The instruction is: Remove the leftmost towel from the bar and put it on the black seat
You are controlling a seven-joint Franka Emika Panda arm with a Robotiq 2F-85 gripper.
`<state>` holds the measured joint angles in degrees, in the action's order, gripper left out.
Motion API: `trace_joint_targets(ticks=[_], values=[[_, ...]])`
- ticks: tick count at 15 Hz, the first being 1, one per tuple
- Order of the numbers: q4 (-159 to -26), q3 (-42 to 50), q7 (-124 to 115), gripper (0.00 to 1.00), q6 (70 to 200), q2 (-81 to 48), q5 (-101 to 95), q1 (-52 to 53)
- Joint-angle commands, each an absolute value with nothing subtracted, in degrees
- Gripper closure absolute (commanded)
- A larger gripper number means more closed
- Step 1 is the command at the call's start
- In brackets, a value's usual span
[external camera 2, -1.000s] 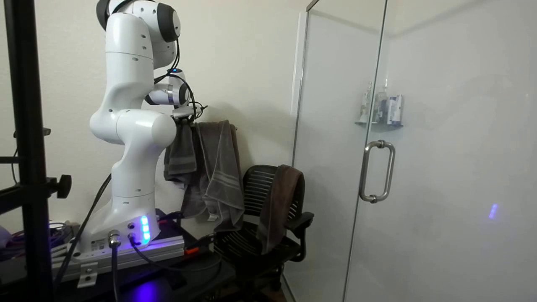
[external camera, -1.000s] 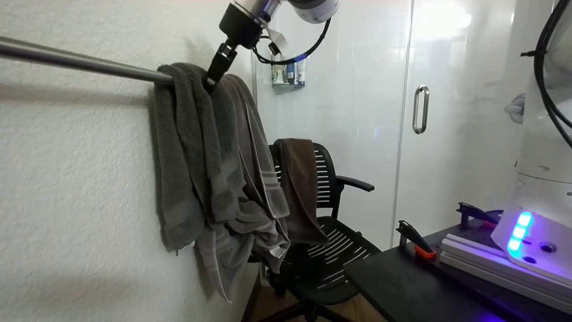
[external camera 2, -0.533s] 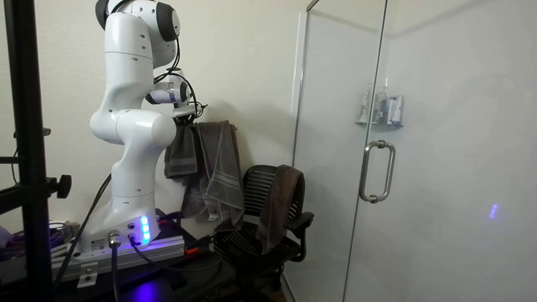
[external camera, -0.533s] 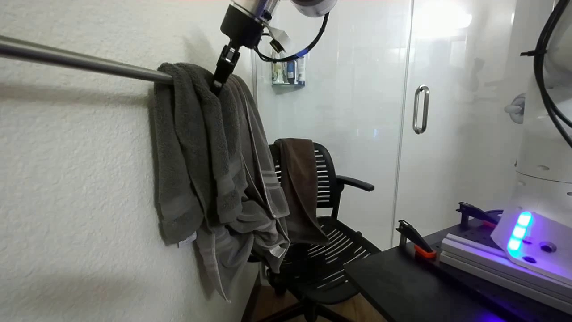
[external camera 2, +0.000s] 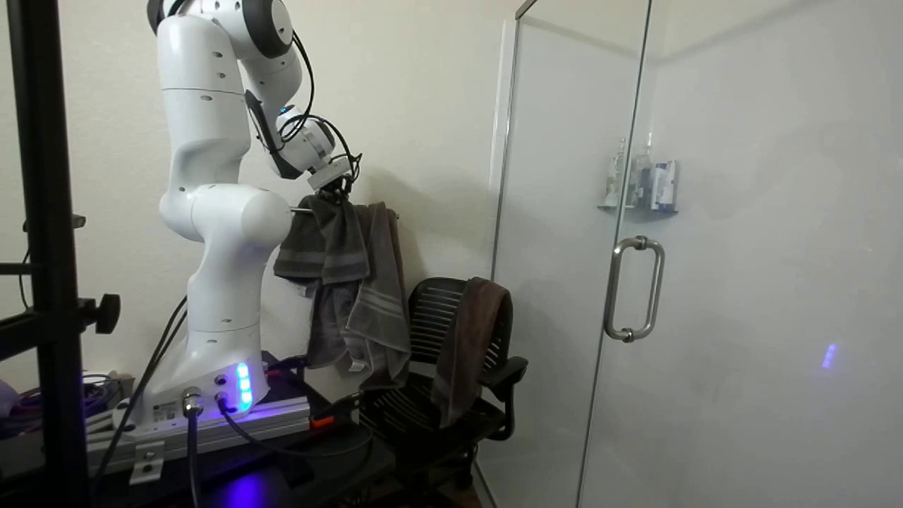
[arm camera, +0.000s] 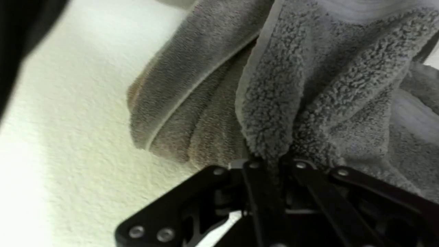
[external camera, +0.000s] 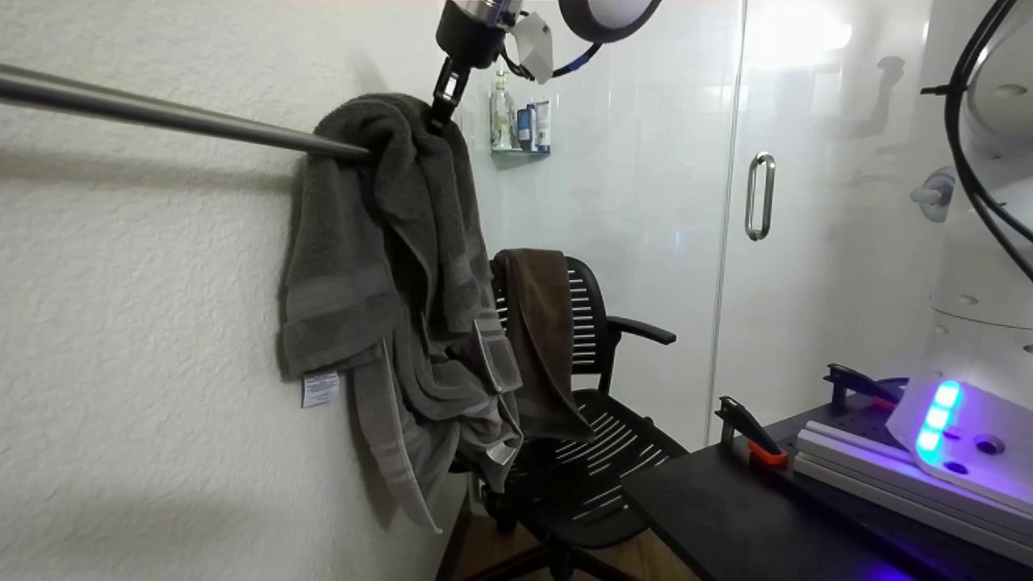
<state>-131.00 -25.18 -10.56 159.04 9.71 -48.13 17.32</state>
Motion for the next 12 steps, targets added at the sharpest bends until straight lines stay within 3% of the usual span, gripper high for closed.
trace_joint_targets(ticks=[1, 6, 8, 10, 11, 12], values=[[-129.6, -28.13, -24.98, 0.97, 152.61, 12.44, -61.57, 13.63], [-126.98, -30.81, -39.79, 0.97, 144.31, 12.16, -82.09, 13.82], [-127.47, -29.51, -43.56, 0.97, 136.46, 11.54, -82.13, 17.1], [-128.87, -28.09, -31.82, 0.97, 135.65, 9.57, -72.61, 19.84], [-128.07, -27.76, -37.68, 0.88, 138.08, 10.37, -77.05, 19.61], [-128.34, -27.74, -35.09, 0.88, 137.07, 9.88, -74.6, 20.19]])
